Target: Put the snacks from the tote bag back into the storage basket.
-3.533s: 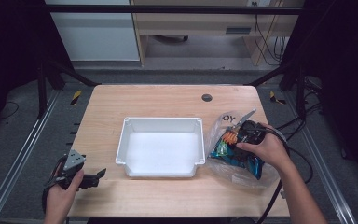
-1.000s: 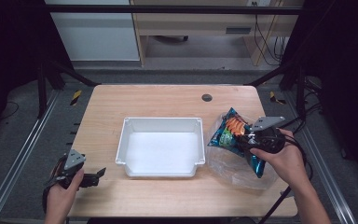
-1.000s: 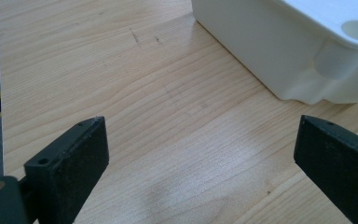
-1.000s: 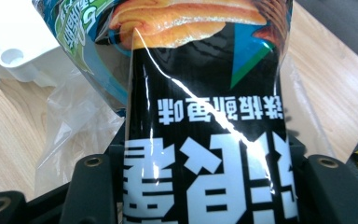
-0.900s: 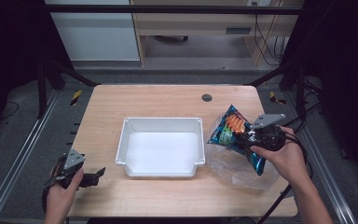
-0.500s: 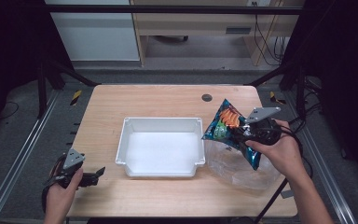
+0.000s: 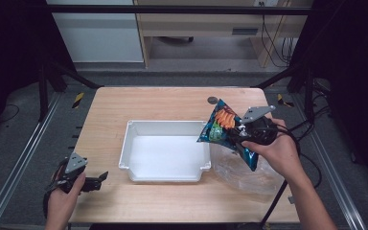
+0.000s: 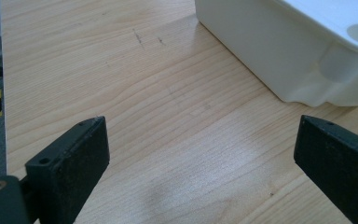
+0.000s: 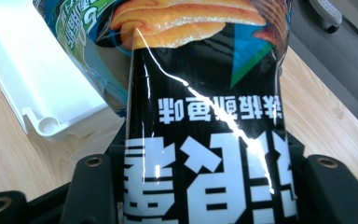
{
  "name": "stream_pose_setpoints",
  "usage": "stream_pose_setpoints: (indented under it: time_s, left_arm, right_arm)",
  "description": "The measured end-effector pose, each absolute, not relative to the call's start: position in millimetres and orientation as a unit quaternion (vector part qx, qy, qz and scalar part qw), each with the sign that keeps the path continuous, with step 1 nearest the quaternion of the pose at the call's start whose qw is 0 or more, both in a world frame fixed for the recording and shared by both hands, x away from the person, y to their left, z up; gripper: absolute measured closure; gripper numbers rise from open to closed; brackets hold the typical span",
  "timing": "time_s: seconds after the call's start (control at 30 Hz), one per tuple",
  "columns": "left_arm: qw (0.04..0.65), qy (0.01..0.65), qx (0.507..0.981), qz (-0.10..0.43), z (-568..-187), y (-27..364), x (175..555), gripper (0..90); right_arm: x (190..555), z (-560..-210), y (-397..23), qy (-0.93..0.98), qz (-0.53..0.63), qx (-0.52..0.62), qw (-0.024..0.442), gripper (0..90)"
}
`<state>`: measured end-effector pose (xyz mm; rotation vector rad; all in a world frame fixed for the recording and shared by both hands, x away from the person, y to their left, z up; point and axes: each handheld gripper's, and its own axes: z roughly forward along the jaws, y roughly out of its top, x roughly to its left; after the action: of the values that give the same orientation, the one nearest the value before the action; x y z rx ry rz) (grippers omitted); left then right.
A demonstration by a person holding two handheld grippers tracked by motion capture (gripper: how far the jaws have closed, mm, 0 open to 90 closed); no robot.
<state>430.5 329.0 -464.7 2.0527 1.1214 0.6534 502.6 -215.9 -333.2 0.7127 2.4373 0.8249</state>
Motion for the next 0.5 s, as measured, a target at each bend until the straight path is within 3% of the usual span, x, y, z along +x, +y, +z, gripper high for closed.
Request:
stream_pose_setpoints:
  time_s: [0.5]
  left_arm:
    - [0.347, 0.431, 0.794, 0.25, -465.5, 327.9, 431.2, 2.9]
  right_arm:
    - [506.7, -334.7, -204.9, 0.887, 0.304, 0.256, 0.235, 43.6]
